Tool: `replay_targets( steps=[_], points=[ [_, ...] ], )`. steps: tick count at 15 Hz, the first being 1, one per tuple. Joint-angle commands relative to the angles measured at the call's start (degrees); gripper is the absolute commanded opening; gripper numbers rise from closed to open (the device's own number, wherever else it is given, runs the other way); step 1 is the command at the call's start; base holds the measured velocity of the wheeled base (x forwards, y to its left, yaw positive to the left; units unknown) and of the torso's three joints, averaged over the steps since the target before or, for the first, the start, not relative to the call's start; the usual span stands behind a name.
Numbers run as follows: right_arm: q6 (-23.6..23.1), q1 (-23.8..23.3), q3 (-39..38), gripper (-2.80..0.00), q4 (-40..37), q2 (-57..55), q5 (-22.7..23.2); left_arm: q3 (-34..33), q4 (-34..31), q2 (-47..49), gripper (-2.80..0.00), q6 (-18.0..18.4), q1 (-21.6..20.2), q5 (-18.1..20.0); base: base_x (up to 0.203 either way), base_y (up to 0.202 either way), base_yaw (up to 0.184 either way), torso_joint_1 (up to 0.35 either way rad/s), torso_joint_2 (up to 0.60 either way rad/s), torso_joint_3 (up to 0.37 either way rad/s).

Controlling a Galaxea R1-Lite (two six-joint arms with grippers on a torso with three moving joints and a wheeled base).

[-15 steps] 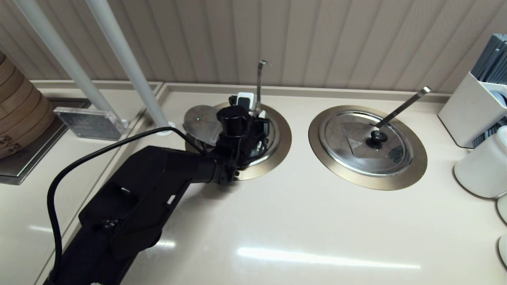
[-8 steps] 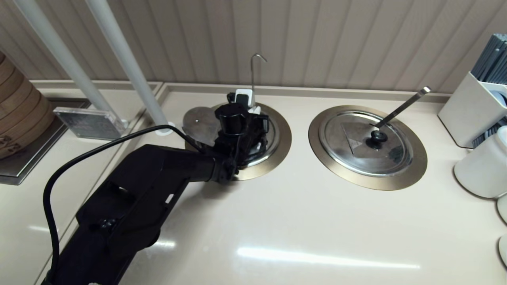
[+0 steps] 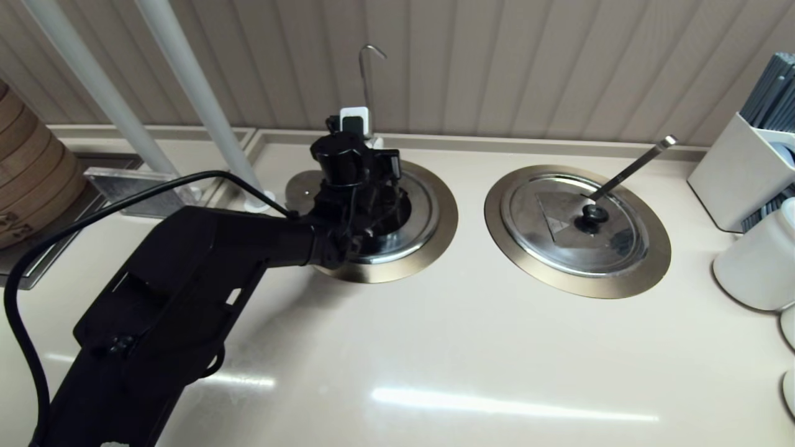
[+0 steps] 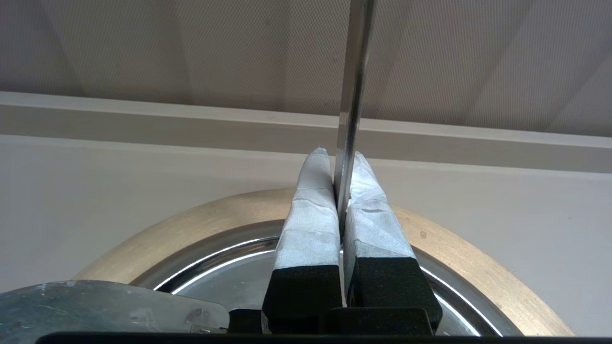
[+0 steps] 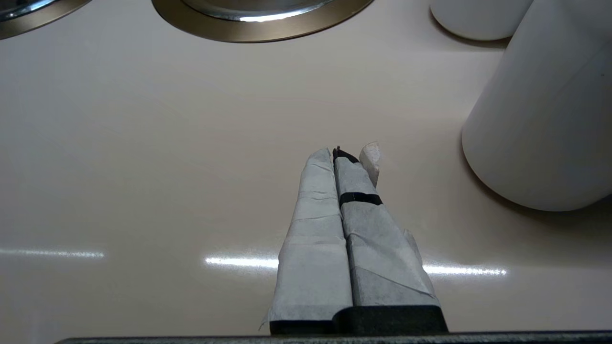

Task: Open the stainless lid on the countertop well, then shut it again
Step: Stir with a spoon

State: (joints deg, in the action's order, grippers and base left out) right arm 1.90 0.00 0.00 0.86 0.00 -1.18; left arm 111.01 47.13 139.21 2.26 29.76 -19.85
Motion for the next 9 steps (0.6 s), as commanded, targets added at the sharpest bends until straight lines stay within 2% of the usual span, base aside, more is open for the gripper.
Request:
replay_targets(
  steps=[1,5,7,9],
  points=[
    [0.0,0.0,-0.3,-2.80,0.0,-0.1,0.0,-1.8,0.2,-2.1,-2.80,-0.1,-0.3,0.0,0.000,0.000,0.000,0.000,0.00,0.000],
    [0.0,0.0,-0.3,-2.80,0.0,0.0,0.0,-3.6,0.0,-3.3,-2.80,0.0,-0.1,0.2,0.000,0.000,0.000,0.000,0.00,0.000],
    [0.0,0.0,-0.3,-2.80,0.0,0.0,0.0,-4.1,-0.3,-4.3,-2.80,-1.4,0.2,0.4,0.000,0.000,0.000,0.000,0.00,0.000],
    [0.0,0.0,-0.3,-2.80,0.0,0.0,0.0,-4.1,-5.8,-6.3,-2.80,-10.6,1.5,0.6,0.000,0.000,0.000,0.000,0.00,0.000]
  ],
)
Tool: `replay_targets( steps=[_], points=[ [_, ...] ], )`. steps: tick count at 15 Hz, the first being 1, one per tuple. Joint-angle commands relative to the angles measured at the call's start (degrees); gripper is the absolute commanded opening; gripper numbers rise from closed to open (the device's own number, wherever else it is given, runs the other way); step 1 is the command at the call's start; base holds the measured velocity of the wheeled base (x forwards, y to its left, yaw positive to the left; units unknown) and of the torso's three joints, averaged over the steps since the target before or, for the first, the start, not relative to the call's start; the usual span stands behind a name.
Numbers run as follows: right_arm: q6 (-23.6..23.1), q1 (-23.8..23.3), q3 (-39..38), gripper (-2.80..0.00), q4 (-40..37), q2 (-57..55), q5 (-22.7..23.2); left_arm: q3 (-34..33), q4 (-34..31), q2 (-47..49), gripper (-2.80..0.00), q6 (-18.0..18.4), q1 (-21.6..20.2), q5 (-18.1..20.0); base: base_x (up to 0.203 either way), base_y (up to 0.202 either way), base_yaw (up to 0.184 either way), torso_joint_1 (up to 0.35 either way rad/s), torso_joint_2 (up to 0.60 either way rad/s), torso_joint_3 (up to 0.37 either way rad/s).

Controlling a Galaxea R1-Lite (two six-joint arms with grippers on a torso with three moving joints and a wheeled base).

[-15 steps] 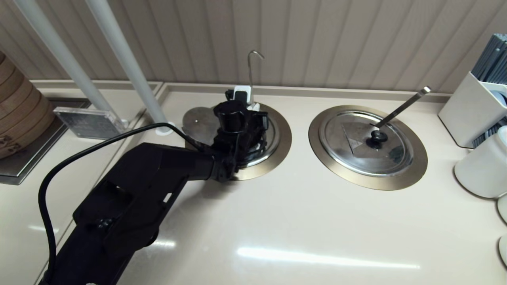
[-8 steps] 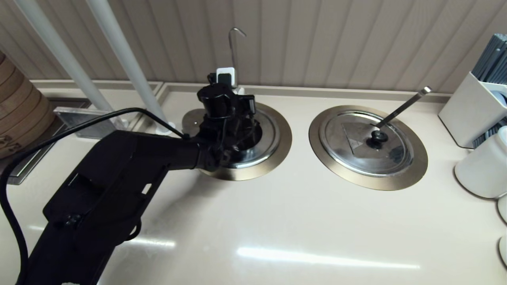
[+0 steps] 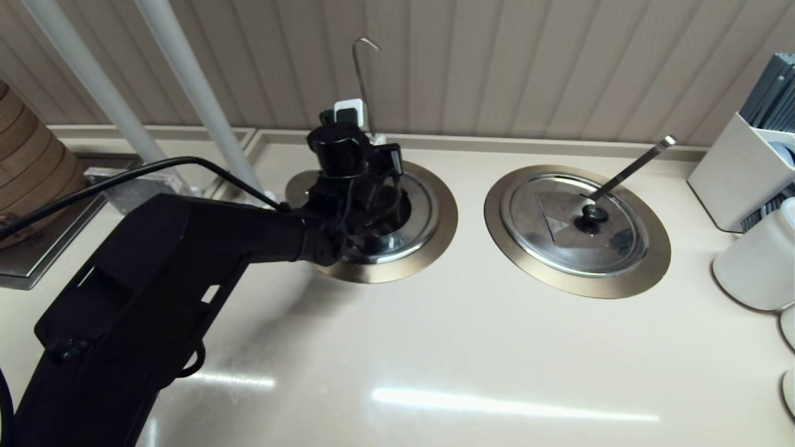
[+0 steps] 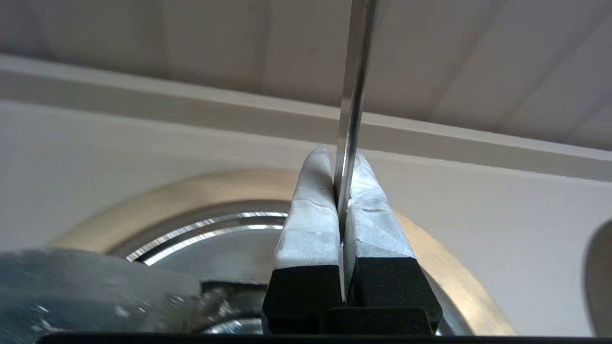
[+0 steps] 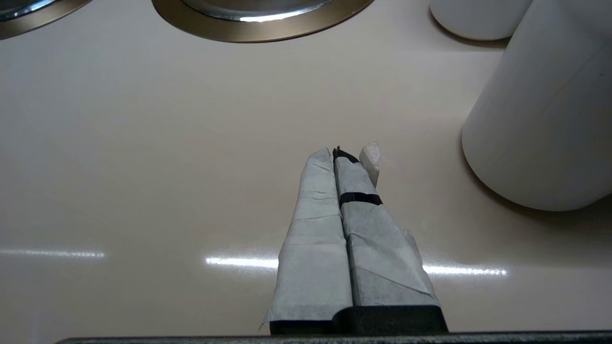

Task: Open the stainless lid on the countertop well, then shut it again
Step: Stir with a spoon

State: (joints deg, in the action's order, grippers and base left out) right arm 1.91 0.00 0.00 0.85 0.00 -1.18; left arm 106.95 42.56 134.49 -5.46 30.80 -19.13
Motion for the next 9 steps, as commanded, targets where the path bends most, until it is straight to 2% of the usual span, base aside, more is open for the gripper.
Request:
replay_targets(
  steps=[1,3,6,9],
  points=[
    [0.0,0.0,-0.3,-2.80,0.0,0.0,0.0,-0.1,-5.2,-3.3,-2.80,-6.2,1.0,0.4,0.000,0.000,0.000,0.000,0.00,0.000],
    [0.0,0.0,-0.3,-2.80,0.0,0.0,0.0,-2.3,-6.7,-5.4,-2.80,-7.3,1.2,1.4,0.000,0.000,0.000,0.000,0.00,0.000],
    [0.0,0.0,-0.3,-2.80,0.0,0.0,0.0,-5.6,-7.0,-6.4,-2.80,-6.6,1.3,4.0,0.000,0.000,0.000,0.000,0.00,0.000],
    [0.0,0.0,-0.3,-2.80,0.0,0.0,0.0,-8.9,-6.7,-6.5,-2.80,1.0,0.8,3.7,0.000,0.000,0.000,0.000,0.00,0.000]
  ],
)
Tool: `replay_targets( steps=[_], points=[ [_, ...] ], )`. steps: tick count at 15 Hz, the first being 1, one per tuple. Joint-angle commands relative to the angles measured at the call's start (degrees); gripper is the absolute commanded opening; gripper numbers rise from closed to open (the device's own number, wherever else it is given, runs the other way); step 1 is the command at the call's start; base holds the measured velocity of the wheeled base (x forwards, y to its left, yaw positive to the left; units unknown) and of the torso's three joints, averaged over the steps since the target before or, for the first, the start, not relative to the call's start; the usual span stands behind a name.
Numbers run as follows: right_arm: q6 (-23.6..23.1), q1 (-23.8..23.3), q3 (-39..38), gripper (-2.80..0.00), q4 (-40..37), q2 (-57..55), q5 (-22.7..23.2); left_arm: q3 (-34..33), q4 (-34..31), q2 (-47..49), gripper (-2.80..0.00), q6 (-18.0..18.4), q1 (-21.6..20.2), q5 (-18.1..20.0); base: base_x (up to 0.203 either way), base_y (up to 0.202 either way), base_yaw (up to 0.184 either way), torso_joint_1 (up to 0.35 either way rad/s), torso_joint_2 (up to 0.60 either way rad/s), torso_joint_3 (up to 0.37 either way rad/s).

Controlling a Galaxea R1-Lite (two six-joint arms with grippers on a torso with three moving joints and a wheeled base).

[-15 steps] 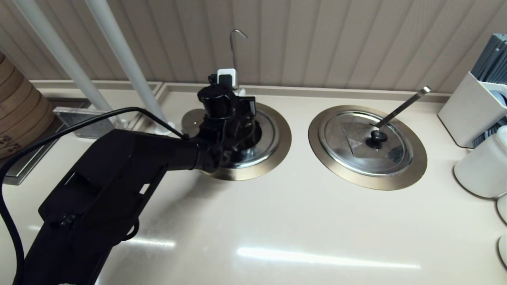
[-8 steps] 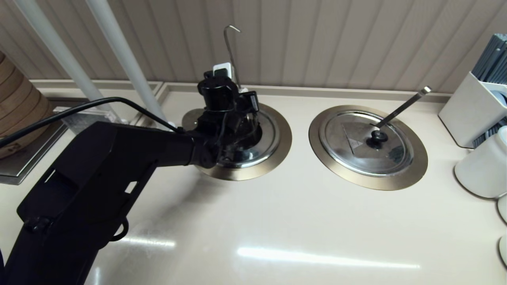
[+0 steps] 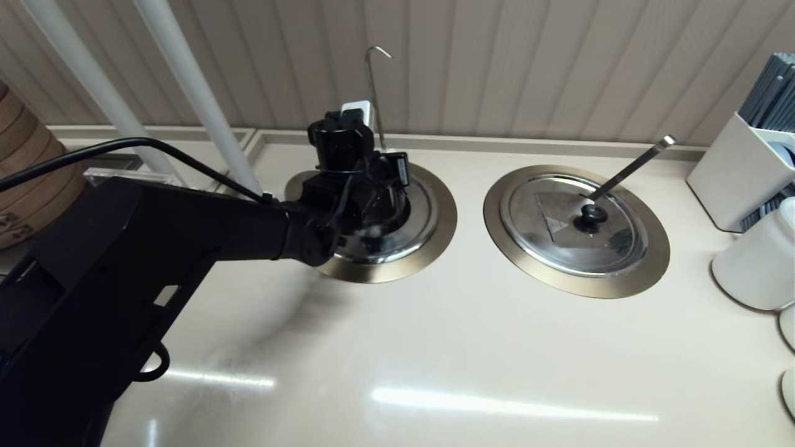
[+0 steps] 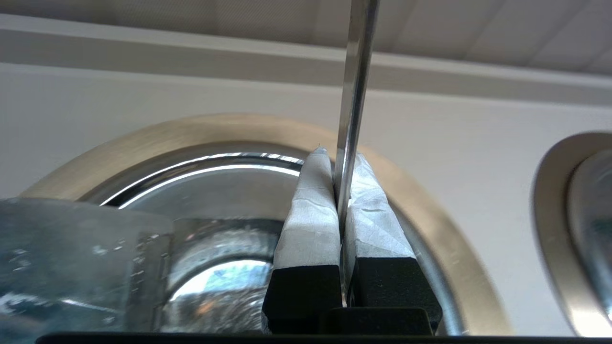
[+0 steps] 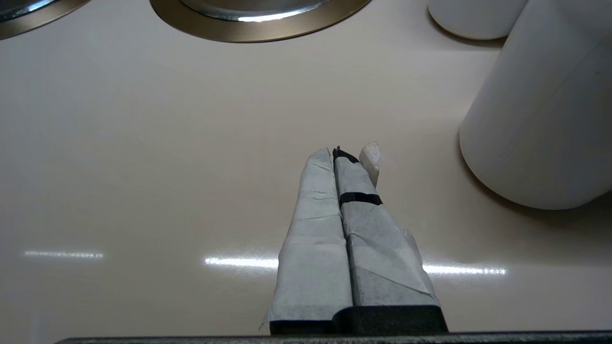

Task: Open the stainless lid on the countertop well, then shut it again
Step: Stir with a spoon

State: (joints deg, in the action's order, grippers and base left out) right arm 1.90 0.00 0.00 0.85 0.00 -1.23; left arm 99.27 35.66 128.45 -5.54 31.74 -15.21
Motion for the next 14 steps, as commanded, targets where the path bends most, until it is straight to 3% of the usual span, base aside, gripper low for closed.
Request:
replay_targets(
  steps=[1,3,6,9,12,14],
  points=[
    [0.0,0.0,-0.3,-2.80,0.0,0.0,0.0,-3.6,0.4,-1.1,-2.80,4.3,-0.5,-0.2,0.000,0.000,0.000,0.000,0.00,0.000],
    [0.0,0.0,-0.3,-2.80,0.0,0.0,0.0,-5.8,0.7,-1.9,-2.80,8.7,-1.0,-0.3,0.000,0.000,0.000,0.000,0.00,0.000],
    [0.0,0.0,-0.3,-2.80,0.0,0.0,0.0,-4.5,1.6,-0.8,-2.80,9.6,-1.0,-0.9,0.000,0.000,0.000,0.000,0.00,0.000],
    [0.0,0.0,-0.3,-2.80,0.0,0.0,0.0,4.8,11.1,5.9,-2.80,9.4,-0.8,-3.8,0.000,0.000,0.000,0.000,0.00,0.000],
    [0.0,0.0,-0.3,-2.80,0.0,0.0,0.0,4.6,12.2,5.1,-2.80,5.6,0.1,-4.7,0.000,0.000,0.000,0.000,0.00,0.000],
    [0.0,0.0,-0.3,-2.80,0.0,0.0,0.0,3.6,6.5,2.8,-2.80,1.0,0.4,-4.0,0.000,0.000,0.000,0.000,0.00,0.000]
  ],
)
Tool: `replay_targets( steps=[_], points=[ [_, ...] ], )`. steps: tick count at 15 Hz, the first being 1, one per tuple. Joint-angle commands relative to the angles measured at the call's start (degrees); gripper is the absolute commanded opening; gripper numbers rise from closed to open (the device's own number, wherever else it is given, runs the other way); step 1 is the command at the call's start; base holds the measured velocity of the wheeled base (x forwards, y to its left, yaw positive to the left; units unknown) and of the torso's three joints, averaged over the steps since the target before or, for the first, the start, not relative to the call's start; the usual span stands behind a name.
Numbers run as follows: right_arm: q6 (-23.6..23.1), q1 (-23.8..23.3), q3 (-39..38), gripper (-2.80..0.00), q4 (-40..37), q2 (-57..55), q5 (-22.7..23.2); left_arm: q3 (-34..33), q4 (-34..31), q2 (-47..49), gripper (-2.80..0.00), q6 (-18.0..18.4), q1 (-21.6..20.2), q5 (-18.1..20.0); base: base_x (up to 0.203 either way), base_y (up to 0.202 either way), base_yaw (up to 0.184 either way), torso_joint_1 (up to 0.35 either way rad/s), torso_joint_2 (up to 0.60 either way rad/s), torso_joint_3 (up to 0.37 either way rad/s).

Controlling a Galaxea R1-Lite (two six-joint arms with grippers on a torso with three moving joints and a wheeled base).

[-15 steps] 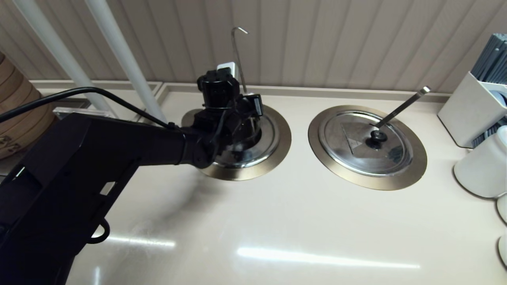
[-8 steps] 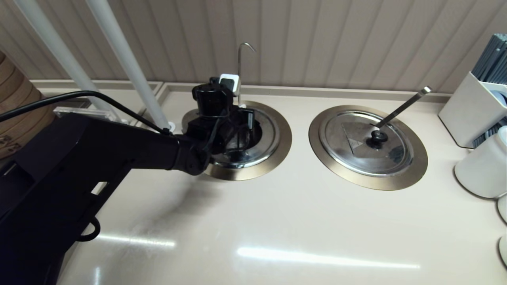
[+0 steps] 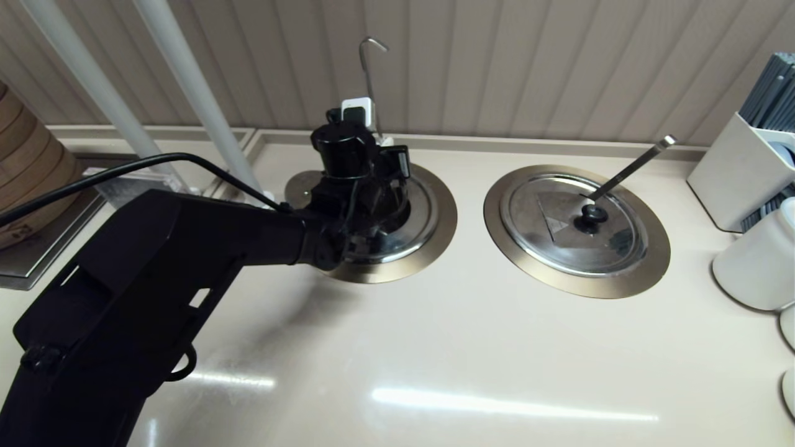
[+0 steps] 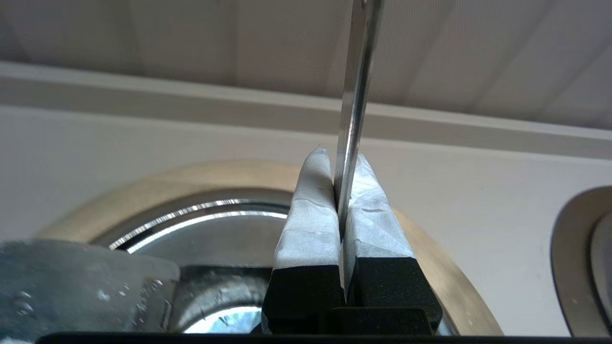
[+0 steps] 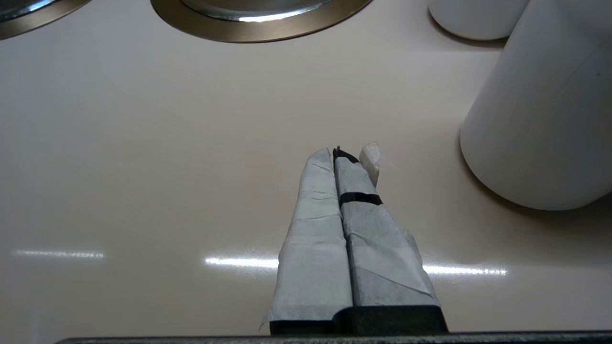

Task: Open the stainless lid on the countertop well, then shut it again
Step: Stir with a spoon

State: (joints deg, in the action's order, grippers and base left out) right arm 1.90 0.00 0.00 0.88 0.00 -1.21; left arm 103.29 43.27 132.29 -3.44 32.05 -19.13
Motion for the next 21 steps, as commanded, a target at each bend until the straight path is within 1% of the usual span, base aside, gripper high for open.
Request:
replay_targets(
  steps=[1,2,3,4,6,8,9,10,12,13,14,15,17,19,21],
  points=[
    [0.0,0.0,-0.3,-2.80,0.0,0.0,0.0,-1.5,-3.9,-2.8,-2.80,-4.0,0.1,1.8,0.000,0.000,0.000,0.000,0.00,0.000],
    [0.0,0.0,-0.3,-2.80,0.0,0.0,0.0,-2.9,-6.2,-4.4,-2.80,-6.1,0.1,4.0,0.000,0.000,0.000,0.000,0.00,0.000],
    [0.0,0.0,-0.3,-2.80,0.0,0.0,0.0,-4.5,-8.5,-5.5,-2.80,-6.6,0.0,5.3,0.000,0.000,0.000,0.000,0.00,0.000],
    [0.0,0.0,-0.3,-2.80,0.0,0.0,0.0,-5.7,-11.0,-6.2,-2.80,-6.0,-0.2,5.9,0.000,0.000,0.000,0.000,0.00,0.000],
    [0.0,0.0,-0.3,-2.80,0.0,0.0,0.0,-7.6,-13.1,-6.6,-2.80,-1.9,-0.4,6.1,0.000,0.000,0.000,0.000,0.00,0.000],
    [0.0,0.0,-0.3,-2.80,0.0,0.0,0.1,-9.9,-12.8,-6.9,-2.80,5.7,-1.7,5.9,0.000,0.000,0.000,0.000,0.00,0.000],
    [0.0,0.0,-0.3,-2.80,0.0,0.0,0.0,-10.2,-12.5,-6.6,-2.80,8.4,-2.6,5.6,0.000,0.000,0.000,0.000,0.00,0.000],
    [0.0,0.0,-0.3,-2.80,0.0,0.0,0.0,-10.0,-12.4,-6.5,-2.80,8.5,-2.6,5.4,0.000,0.000,0.000,0.000,0.00,0.000],
    [0.0,0.0,-0.3,-2.80,0.0,0.0,0.0,-7.9,-11.7,-5.4,-2.80,8.3,-2.6,4.3,0.000,0.000,0.000,0.000,0.00,0.000],
    [0.0,0.0,-0.3,-2.80,0.0,0.0,0.0,-5.9,-9.3,-3.7,-2.80,8.4,-2.7,2.9,0.000,0.000,0.000,0.000,0.00,0.000],
    [0.0,0.0,-0.3,-2.80,0.0,0.0,0.1,-3.3,-4.9,-1.6,-2.80,8.5,-2.7,1.0,0.000,0.000,0.000,0.000,0.00,0.000],
    [-0.1,0.0,-0.3,-2.80,0.0,0.0,0.0,-2.2,-2.2,-0.6,-2.80,8.4,-2.6,-0.3,0.000,0.000,0.000,0.000,0.00,0.000],
    [0.0,0.0,-0.3,-2.80,0.0,0.0,0.0,-2.1,-2.2,-0.5,-2.80,7.2,-2.0,-0.3,0.000,0.000,0.000,0.000,0.00,0.000],
    [0.0,0.0,-0.3,-2.80,0.0,0.0,0.1,-2.0,-4.2,-1.0,-2.80,2.1,-0.6,0.0,0.000,0.000,0.000,0.000,0.00,0.000],
    [0.0,0.0,-0.3,-2.80,0.0,0.0,0.0,-1.8,-8.9,-2.3,-2.80,-3.3,0.2,1.3,0.000,0.000,0.000,0.000,0.00,0.000]
  ],
)
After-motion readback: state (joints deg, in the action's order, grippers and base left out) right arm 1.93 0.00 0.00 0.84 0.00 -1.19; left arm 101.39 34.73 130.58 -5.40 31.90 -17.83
